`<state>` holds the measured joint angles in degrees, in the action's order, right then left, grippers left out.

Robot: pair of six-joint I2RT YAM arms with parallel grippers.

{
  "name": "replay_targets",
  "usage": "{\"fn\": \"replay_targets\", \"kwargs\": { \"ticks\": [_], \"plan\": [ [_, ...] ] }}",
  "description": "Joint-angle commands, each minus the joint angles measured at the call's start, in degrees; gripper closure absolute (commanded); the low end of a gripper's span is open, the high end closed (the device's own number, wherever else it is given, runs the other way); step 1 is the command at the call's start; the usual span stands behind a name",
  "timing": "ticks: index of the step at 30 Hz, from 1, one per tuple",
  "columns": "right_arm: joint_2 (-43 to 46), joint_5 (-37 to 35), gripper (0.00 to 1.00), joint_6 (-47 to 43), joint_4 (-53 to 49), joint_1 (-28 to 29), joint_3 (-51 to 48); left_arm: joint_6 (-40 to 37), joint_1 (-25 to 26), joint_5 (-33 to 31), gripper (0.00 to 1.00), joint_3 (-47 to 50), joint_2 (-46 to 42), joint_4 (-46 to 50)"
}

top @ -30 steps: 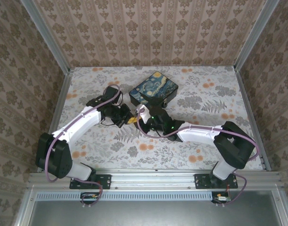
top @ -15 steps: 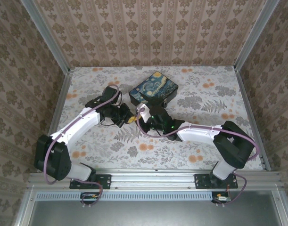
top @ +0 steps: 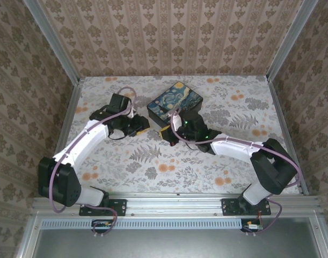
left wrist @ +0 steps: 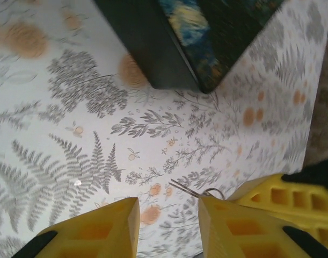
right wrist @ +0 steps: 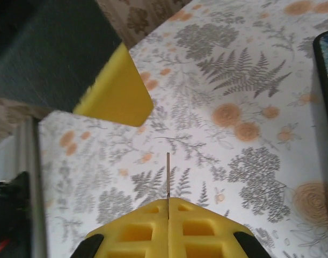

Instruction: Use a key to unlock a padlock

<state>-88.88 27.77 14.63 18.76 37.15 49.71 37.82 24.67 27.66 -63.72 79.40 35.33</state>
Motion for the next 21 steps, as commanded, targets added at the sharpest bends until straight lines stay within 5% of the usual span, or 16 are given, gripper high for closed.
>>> {"fn": "replay_targets", "kwargs": {
  "ticks": [1,6,11,21],
  "plan": [
    [2.07,14.9,1.0,6.58,-2.43,-2.75,0.85,-18.53,0.25,5.55,0.66,3.5,-4.76,-6.73],
    [2.42,24.39,1.0,11.03,-4.77,-4.92,2.54,-21.94,-1.33,17.3,0.65,8.53,-9.33,-17.26],
    [2.78,27.49,1.0,11.47,-8.77,-5.42,4.27,-26.05,-1.64,26.35,0.65,8.96,-8.41,-16.26],
    [3.82,28.35,1.0,12.18,-8.36,-5.91,3.75,-31.77,-2.63,27.11,0.62,7.06,-6.71,-8.55]
  ]
}}
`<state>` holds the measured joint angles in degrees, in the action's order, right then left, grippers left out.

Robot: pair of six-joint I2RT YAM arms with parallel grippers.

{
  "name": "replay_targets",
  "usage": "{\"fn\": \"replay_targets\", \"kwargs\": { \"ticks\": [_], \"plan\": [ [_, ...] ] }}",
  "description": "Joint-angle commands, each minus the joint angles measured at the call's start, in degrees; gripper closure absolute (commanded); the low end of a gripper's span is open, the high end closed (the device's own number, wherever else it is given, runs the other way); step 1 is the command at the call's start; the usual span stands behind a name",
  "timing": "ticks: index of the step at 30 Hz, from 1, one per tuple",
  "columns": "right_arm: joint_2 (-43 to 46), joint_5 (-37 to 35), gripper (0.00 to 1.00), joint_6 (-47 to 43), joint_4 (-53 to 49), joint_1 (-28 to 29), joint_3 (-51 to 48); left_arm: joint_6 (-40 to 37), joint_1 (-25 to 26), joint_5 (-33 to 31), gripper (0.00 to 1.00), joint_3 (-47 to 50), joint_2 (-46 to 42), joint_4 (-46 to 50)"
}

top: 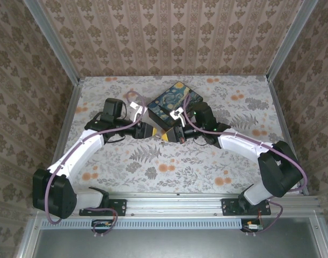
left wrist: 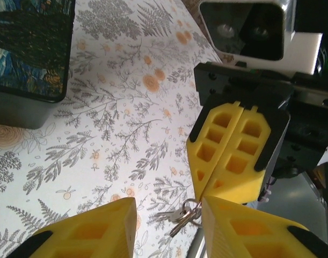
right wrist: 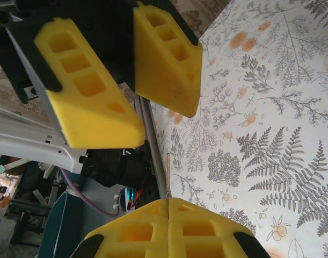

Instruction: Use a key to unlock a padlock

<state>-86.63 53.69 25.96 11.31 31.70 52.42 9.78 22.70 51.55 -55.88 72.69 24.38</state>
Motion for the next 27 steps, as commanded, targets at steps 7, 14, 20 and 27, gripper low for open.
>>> {"fn": "replay_targets", "kwargs": {
  "ticks": [7,14,20,27],
  "plan": [
    [1.24,2.47,1.0,0.77,0.31,-0.76,1.28,-4.15,0.56,6.9,0.62,-0.11,-0.1,3.18],
    [0.63,2.89,1.0,1.15,1.71,-0.68,1.55,-4.8,1.5,6.66,0.62,-1.01,1.21,5.03],
    [1.45,3.59,1.0,1.56,2.95,-0.59,0.92,-5.21,1.73,5.58,0.62,-1.41,2.26,5.41],
    [0.86,3.53,1.0,1.4,3.14,-0.59,1.27,-5.22,2.96,7.34,0.77,-1.92,2.29,5.02]
  ]
}}
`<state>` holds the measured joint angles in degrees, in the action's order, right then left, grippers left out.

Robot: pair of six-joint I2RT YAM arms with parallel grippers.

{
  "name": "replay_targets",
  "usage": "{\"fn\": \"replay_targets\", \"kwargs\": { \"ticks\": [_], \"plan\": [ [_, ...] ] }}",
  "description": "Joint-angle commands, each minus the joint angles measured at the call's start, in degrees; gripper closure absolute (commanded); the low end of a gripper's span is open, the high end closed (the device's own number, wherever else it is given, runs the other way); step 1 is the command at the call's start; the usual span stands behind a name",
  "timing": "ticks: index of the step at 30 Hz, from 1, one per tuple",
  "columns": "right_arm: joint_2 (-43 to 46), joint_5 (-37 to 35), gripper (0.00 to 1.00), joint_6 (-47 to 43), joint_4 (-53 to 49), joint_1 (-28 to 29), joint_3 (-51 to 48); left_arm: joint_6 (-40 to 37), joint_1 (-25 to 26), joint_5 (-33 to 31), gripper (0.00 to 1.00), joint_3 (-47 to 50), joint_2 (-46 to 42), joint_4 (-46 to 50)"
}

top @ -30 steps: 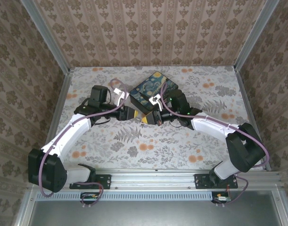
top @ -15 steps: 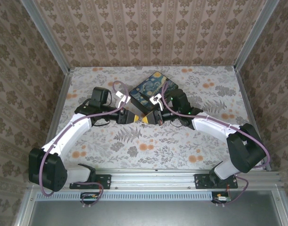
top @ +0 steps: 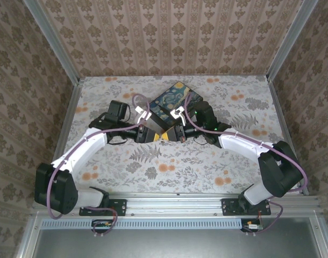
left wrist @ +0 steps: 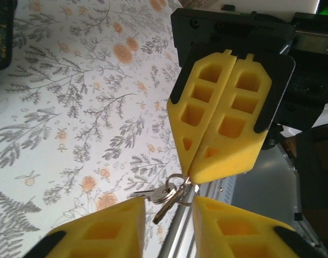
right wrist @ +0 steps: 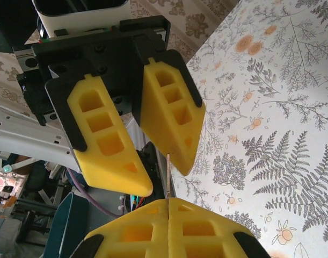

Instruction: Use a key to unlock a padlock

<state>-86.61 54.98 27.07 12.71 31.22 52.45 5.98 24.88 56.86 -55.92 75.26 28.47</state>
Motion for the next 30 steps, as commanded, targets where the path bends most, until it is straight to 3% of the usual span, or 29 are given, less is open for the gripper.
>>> {"fn": "replay_targets", "kwargs": {
  "ticks": [1,9,12,16,19,30],
  "plan": [
    [0.64,2.3,1.0,0.36,1.9,-0.11,1.3,-1.24,0.83,2.1,0.81,-1.7,-0.42,0.76],
    [0.43,3.03,1.0,0.36,2.14,0.02,1.25,-0.02,0.8,4.92,1.0,-0.45,-0.47,-1.09],
    [0.44,2.98,0.99,0.77,2.14,-0.11,0.97,1.81,0.79,6.07,1.0,0.41,-0.47,-3.69],
    [1.53,1.32,0.74,3.65,6.01,-0.86,-1.28,6.74,0.74,6.6,1.0,2.47,-0.64,-10.1],
    [2.53,0.01,0.64,8.65,13.46,-2.08,-4.93,10.5,0.43,6.9,1.0,3.89,-0.91,-14.99],
    [1.24,-0.93,0.62,17.94,27.46,-2.13,-8.68,14.19,-1.07,9.73,1.0,4.13,-1.7,-19.77]
  ]
}}
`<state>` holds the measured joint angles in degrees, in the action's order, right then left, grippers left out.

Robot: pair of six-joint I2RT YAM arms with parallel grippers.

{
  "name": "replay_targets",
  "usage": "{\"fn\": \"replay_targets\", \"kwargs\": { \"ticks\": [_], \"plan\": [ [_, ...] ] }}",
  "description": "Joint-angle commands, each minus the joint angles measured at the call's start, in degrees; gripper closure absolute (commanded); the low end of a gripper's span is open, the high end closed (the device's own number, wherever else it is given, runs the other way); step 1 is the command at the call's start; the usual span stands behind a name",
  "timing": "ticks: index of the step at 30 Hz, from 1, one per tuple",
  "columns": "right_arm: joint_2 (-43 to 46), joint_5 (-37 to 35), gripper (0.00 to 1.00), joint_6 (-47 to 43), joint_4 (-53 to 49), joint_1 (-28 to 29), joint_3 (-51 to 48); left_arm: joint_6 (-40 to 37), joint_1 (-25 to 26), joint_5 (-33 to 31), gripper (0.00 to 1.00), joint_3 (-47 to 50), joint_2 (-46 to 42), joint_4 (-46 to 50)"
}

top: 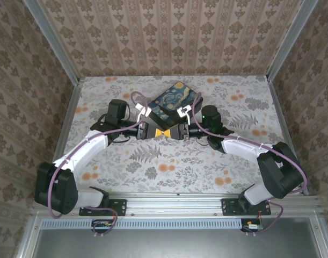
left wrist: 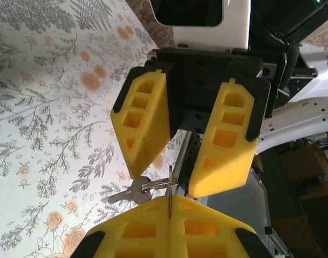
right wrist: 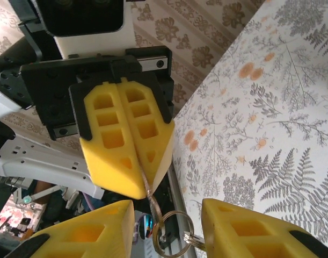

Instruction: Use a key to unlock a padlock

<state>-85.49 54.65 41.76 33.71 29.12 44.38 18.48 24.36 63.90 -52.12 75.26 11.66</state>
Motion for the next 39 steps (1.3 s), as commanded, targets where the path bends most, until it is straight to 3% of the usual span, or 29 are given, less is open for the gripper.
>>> {"fn": "replay_targets", "kwargs": {
  "ticks": [1,6,12,25,33,39],
  "plan": [
    [0.06,-0.57,0.63,3.56,6.72,-0.03,-0.48,1.82,-0.59,2.79,1.0,0.19,-1.7,-2.98],
    [-0.02,-0.42,0.7,4.21,7.33,0.05,-0.17,1.94,-0.67,2.8,1.0,0.27,-1.97,-3.21],
    [-0.16,-0.34,0.67,4.18,6.93,0.14,-0.3,3.17,-0.98,2.92,1.0,0.97,-2.3,-4.95],
    [-0.29,-0.99,0.72,4.11,7.95,1.11,-0.26,4.7,-1.18,3.13,1.0,1.54,-2.56,-6.9],
    [-0.73,-0.78,0.81,3.98,8.54,1.46,0.06,5.34,-1.35,3.03,1.0,2.2,-3.19,-7.44],
    [-0.67,-0.44,0.93,4.05,10.18,1.55,-0.59,5.69,-1.39,2.74,1.0,2.54,-3.28,-7.88]
  ]
}}
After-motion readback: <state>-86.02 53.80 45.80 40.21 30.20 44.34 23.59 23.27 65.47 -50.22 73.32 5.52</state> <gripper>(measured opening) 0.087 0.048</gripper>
